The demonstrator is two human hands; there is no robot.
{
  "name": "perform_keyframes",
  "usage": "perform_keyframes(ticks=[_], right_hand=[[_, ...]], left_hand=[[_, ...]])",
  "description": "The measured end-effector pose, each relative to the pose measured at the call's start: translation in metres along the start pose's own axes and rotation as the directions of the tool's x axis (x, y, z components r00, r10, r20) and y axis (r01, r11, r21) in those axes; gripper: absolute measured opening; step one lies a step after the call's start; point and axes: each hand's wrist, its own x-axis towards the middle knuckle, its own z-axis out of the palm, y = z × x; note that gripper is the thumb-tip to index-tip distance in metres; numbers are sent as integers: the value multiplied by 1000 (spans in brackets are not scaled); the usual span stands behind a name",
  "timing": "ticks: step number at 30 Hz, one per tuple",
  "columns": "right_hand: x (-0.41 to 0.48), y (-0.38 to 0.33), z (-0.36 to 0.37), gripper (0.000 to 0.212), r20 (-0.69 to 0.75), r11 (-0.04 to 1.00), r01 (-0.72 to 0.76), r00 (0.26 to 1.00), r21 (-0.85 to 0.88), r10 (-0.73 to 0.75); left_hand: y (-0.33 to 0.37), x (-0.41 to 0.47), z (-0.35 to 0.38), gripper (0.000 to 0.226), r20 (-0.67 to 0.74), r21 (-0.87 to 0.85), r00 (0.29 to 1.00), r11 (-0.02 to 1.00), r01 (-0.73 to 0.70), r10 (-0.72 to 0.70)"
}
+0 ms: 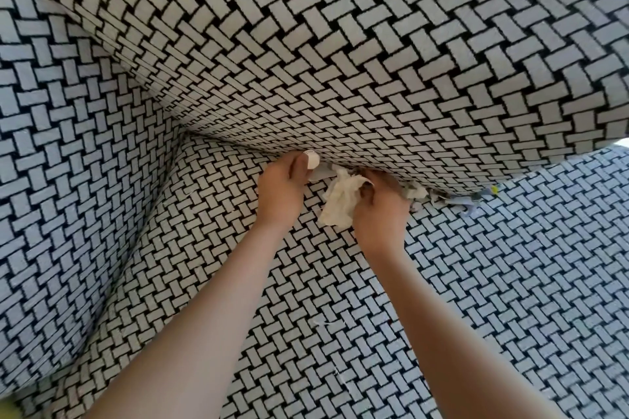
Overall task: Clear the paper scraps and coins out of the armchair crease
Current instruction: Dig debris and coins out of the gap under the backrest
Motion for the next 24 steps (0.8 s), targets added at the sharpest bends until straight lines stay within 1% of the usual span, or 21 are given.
perform_keyframes(ticks=[1,2,3,6,9,12,13,14,15,16,17,18,19,20,21,22,24], right_hand=[[1,0,0,41,29,997,8,1000,-79,-6],[3,0,-1,38,63,988,22,998,-154,-12],[5,0,0,35,96,976,35,995,-217,-14],[9,0,3,29,171,936,52,985,-349,10],[11,2,1,28,153,941,58,988,-334,-6],[10,7,-3,25,82,949,107,993,-297,-86],[9,9,-3,24,46,955,113,993,-274,-105],[8,9,-4,24,10,967,105,994,-233,-105],[7,9,-3,23,-27,985,71,997,-157,-76],[6,10,-4,21,-57,999,9,998,-42,-12],[4,9,-5,20,-67,992,-70,995,106,78],[2,9,-7,22,-53,953,-150,984,264,169],[0,10,-9,27,-24,890,-219,968,400,249],[-2,12,-12,32,12,831,-280,950,482,313],[-5,13,-16,33,44,789,-331,931,517,362],[-6,14,-20,33,67,760,-375,912,530,404],[-7,12,-28,32,93,707,-444,874,550,477]], left_hand=[[3,-2,2,26,27,-160,994,981,106,-103],[5,-3,4,26,70,-282,982,941,188,-175],[9,-4,4,26,117,-351,971,906,237,-208],[16,-5,3,23,247,-457,943,831,316,-222],[21,-9,-3,27,369,-542,891,719,436,-263],[28,-14,-5,33,448,-644,821,509,571,-354],[29,-14,-4,32,461,-663,801,452,597,-383],[32,-13,-3,30,469,-666,785,420,616,-406],[35,-13,-1,28,472,-654,774,421,628,-421],[38,-14,2,28,481,-626,769,449,638,-422],[39,-14,5,29,482,-582,775,511,632,-409],[41,-15,9,30,474,-514,793,611,602,-383],[41,-16,14,29,448,-411,823,737,536,-349],[43,-18,18,25,422,-283,855,853,439,-300],[44,-21,23,18,400,-149,884,935,323,-241],[44,-23,27,16,392,-29,902,978,208,-181],[40,-26,35,24,402,142,910,989,41,-96]])
